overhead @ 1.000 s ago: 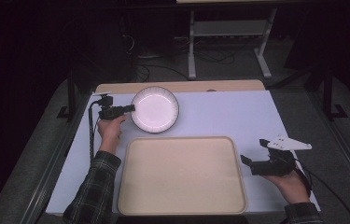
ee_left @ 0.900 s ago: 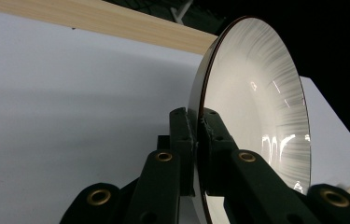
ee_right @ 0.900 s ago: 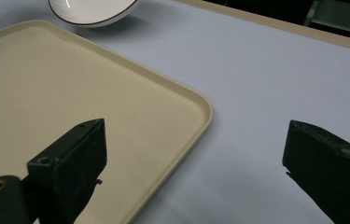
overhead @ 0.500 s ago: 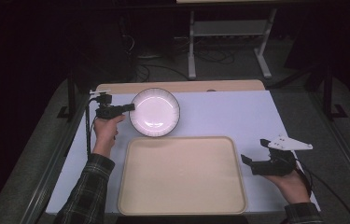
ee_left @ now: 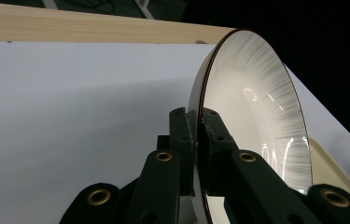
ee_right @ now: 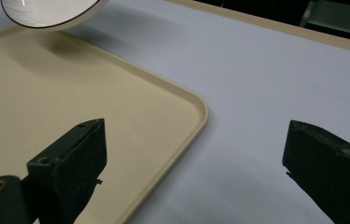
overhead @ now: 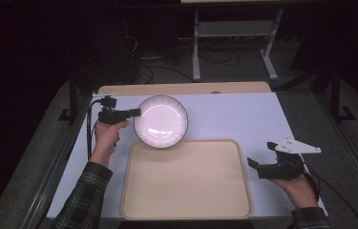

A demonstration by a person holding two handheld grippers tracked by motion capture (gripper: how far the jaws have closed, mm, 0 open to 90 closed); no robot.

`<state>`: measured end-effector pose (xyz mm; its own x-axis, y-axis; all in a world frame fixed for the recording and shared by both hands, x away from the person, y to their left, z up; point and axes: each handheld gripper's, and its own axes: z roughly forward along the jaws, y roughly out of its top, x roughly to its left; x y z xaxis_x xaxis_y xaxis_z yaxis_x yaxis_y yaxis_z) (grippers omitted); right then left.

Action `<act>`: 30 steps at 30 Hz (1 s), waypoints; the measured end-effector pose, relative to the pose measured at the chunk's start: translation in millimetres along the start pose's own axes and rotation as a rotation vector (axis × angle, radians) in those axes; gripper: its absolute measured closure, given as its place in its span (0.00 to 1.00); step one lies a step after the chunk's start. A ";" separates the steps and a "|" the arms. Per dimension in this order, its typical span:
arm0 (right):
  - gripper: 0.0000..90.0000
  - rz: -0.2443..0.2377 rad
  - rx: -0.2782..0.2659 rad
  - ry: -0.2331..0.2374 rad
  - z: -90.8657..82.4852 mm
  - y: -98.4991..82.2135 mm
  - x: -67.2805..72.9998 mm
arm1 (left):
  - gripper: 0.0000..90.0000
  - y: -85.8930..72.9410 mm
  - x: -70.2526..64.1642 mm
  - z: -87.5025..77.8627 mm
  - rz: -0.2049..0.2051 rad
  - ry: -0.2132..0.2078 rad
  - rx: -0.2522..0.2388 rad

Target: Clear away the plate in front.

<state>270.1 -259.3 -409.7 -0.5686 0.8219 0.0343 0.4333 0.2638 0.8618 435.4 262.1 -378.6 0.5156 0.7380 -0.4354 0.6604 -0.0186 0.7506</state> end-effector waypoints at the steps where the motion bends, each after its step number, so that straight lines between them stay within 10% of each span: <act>1: 0.06 0.000 0.000 0.000 -0.1 0.0 -0.1 | 0.95 -0.5 -2.1 -0.4 0.008 -0.006 0.005; 30: 0.06 0.003 0.000 -0.003 -1.0 -0.5 -0.9 | 0.95 -30.6 -57.2 -2.1 0.157 -0.082 0.106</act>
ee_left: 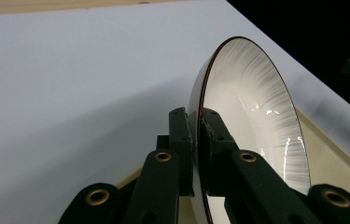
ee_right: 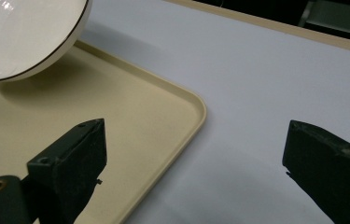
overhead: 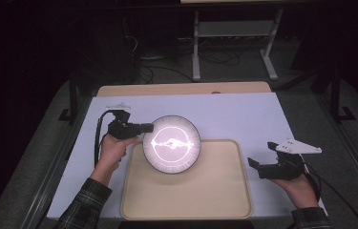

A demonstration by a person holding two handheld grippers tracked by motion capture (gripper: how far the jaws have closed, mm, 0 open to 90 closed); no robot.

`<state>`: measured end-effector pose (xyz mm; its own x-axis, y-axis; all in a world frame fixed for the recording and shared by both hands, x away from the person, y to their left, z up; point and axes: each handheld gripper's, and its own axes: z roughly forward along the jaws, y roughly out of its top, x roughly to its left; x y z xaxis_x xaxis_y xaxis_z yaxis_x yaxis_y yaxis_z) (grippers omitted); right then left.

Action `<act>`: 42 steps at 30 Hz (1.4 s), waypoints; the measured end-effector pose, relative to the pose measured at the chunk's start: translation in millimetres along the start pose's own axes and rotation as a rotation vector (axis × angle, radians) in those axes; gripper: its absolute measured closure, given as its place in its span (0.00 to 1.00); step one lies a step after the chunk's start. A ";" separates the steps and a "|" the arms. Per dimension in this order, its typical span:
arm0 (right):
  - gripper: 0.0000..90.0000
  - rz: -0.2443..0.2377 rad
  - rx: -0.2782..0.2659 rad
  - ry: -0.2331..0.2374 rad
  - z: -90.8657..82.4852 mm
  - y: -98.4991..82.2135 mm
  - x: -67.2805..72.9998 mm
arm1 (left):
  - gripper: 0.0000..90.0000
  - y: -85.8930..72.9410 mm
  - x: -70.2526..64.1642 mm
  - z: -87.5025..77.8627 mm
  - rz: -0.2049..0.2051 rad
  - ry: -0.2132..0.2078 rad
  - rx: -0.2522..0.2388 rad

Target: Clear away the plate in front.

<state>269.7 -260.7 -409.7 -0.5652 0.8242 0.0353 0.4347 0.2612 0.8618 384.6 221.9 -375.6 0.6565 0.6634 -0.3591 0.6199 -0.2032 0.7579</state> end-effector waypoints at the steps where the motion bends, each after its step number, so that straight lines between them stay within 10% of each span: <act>1: 0.06 0.000 0.000 0.000 0.1 -0.1 0.0 | 0.95 -1.4 -1.5 0.6 0.002 0.001 0.004; 23: 0.06 -0.009 0.008 -0.001 -0.2 -1.9 0.4 | 0.94 -29.3 -27.9 16.0 0.036 -0.085 0.122; 42: 0.06 -0.030 0.025 0.005 2.8 -3.9 2.1 | 0.95 -34.7 -20.7 25.4 0.076 -0.078 0.156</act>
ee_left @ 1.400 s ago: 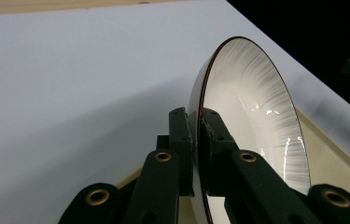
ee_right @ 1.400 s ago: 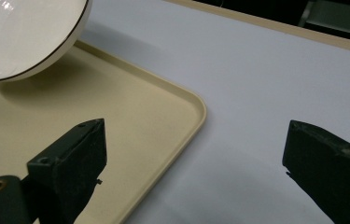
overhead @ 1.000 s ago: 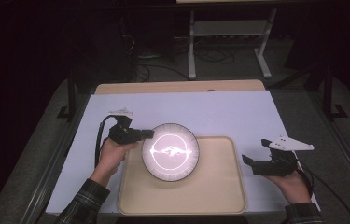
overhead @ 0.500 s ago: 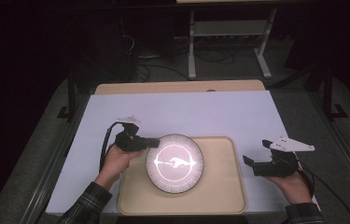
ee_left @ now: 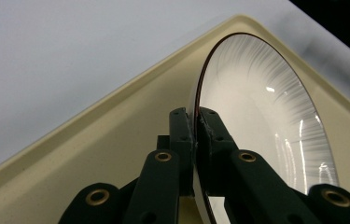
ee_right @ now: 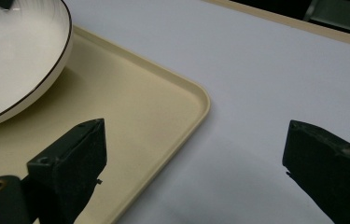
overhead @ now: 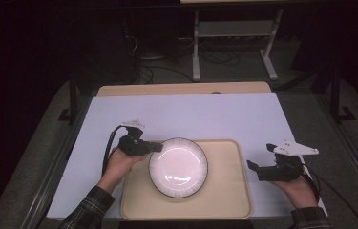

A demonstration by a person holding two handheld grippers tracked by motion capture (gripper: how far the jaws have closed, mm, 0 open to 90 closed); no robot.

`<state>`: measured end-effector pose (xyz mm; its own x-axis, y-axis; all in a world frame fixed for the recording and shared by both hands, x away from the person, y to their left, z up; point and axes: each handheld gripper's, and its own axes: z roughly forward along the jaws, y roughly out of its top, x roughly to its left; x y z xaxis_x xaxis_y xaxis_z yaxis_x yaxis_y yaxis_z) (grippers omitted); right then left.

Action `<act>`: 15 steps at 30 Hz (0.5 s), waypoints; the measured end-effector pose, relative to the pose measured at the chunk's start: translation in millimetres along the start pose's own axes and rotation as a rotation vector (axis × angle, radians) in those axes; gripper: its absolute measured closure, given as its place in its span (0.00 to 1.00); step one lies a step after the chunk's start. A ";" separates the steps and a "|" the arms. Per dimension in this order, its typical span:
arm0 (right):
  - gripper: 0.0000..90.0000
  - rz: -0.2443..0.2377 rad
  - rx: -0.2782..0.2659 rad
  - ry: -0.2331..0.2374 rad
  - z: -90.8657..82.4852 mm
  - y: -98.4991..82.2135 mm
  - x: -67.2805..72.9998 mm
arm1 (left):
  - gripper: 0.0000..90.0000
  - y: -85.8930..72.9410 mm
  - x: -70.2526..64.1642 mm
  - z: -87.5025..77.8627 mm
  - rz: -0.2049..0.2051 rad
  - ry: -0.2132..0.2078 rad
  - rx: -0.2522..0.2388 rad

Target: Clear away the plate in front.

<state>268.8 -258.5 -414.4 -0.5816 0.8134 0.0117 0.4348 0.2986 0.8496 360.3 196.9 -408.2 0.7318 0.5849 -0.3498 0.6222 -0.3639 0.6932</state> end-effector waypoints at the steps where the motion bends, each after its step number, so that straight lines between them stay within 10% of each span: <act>1: 0.06 -0.004 0.001 0.000 0.1 -0.1 0.2 | 0.95 -0.2 0.2 1.1 0.003 -0.002 0.005; 15: 0.06 -0.012 0.005 0.009 2.1 -0.3 1.3 | 0.94 -4.7 2.4 16.9 0.039 -0.012 0.078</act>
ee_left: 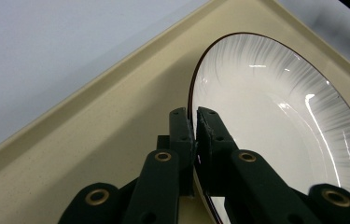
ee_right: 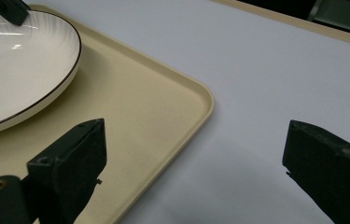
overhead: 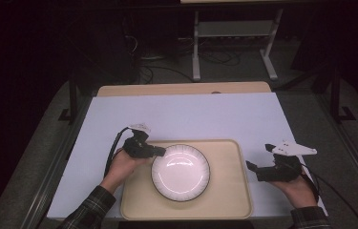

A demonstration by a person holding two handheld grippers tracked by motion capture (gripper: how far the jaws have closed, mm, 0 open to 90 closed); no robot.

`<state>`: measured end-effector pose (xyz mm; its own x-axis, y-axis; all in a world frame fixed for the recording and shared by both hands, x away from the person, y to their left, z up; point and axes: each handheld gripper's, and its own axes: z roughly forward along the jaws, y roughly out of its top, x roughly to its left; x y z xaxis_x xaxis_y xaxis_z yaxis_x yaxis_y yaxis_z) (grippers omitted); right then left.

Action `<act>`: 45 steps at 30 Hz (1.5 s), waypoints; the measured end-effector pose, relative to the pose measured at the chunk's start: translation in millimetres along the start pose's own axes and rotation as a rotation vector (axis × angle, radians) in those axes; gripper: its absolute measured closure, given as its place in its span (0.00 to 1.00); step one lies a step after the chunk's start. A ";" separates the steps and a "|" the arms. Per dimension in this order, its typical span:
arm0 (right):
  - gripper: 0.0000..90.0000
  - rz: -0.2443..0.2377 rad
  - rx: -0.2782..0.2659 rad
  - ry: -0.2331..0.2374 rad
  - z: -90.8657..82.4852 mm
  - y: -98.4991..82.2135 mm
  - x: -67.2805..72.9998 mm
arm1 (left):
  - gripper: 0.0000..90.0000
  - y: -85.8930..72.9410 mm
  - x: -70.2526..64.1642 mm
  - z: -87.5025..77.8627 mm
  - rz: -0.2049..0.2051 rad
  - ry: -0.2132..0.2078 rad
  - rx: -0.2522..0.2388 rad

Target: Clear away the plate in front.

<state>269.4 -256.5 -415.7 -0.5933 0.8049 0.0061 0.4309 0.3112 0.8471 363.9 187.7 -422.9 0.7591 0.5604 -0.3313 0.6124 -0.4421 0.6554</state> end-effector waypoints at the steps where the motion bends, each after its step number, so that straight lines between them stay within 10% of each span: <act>1: 0.06 -0.001 0.001 0.000 0.2 0.0 0.1 | 0.94 -0.5 0.5 1.0 -0.001 0.002 0.007; 19: 0.06 -0.009 0.000 0.002 0.5 -0.1 1.4 | 0.87 -2.7 -0.4 7.9 0.039 0.015 0.053; 36: 0.06 -0.011 -0.007 0.005 -1.0 -0.2 1.4 | 0.17 -2.1 -1.7 -2.6 0.161 0.113 -0.025; 45: 0.06 -0.007 -0.016 0.007 -2.5 -0.8 0.7 | 0.03 -7.7 -5.7 -25.7 0.182 0.123 -0.094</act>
<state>267.0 -257.4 -415.0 -0.6010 0.7992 0.0035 0.4154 0.3087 0.8556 349.2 205.9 -408.6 0.8190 0.5609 -0.1209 0.4403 -0.4793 0.7592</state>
